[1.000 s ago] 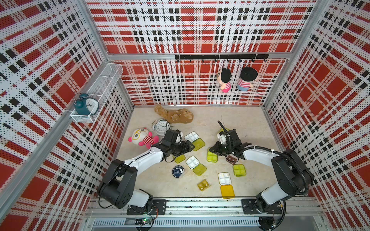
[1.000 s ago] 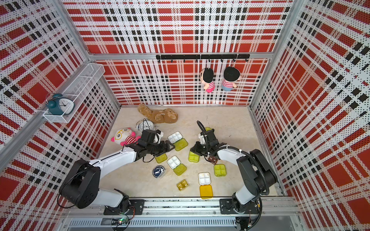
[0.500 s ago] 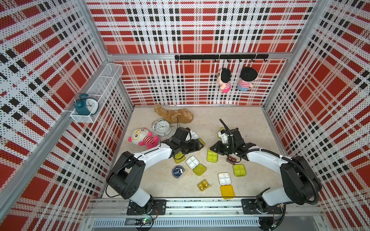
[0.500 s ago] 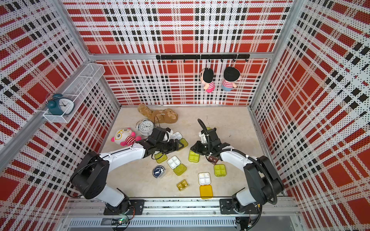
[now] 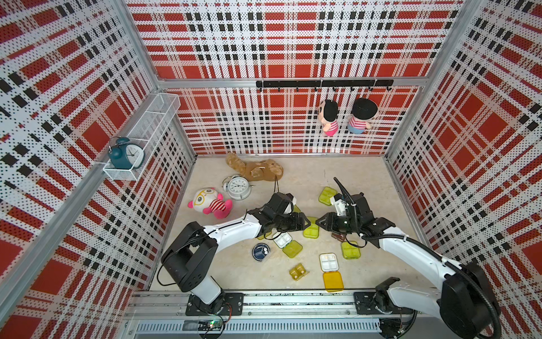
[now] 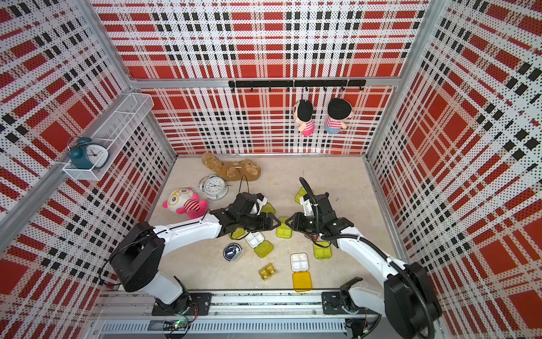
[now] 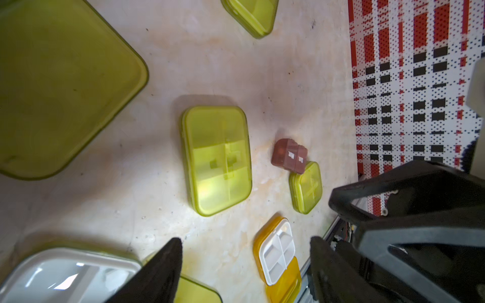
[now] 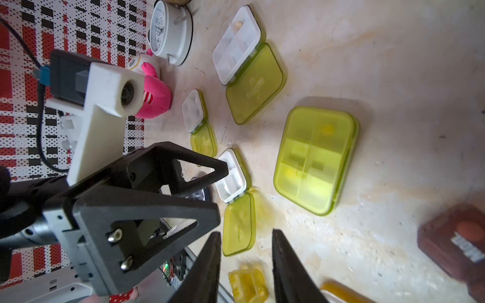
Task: Close pillboxes
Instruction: Move the pillbox to the center of the board.
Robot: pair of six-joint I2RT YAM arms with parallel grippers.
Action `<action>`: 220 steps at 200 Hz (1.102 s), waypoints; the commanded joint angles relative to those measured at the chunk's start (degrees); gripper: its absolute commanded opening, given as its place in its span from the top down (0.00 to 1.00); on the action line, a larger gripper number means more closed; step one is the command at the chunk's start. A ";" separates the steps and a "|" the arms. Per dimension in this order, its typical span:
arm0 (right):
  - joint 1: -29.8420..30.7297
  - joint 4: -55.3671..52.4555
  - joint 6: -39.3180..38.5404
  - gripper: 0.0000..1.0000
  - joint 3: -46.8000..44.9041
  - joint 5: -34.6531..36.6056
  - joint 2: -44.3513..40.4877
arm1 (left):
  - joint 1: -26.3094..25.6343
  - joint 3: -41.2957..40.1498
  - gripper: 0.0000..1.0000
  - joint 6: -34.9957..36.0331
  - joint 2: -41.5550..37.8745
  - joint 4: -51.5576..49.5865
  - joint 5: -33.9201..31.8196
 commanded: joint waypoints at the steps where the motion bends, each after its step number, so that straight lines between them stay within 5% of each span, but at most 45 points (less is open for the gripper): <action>1: -0.23 -6.24 0.06 0.61 -1.58 0.77 -4.97 | -2.00 0.99 0.21 1.48 0.58 1.38 1.24; 77: -0.07 -21.10 6.98 0.55 -12.26 -3.47 -23.40 | -9.24 -0.11 0.21 3.91 2.25 0.23 1.69; 132: 6.45 -21.28 21.69 0.53 -22.52 -4.20 -36.76 | -10.41 -0.72 0.21 2.58 3.14 0.94 0.19; 220: 14.90 -10.41 29.02 0.52 -26.26 2.66 -29.29 | -10.19 -0.80 0.22 3.28 3.12 0.50 0.60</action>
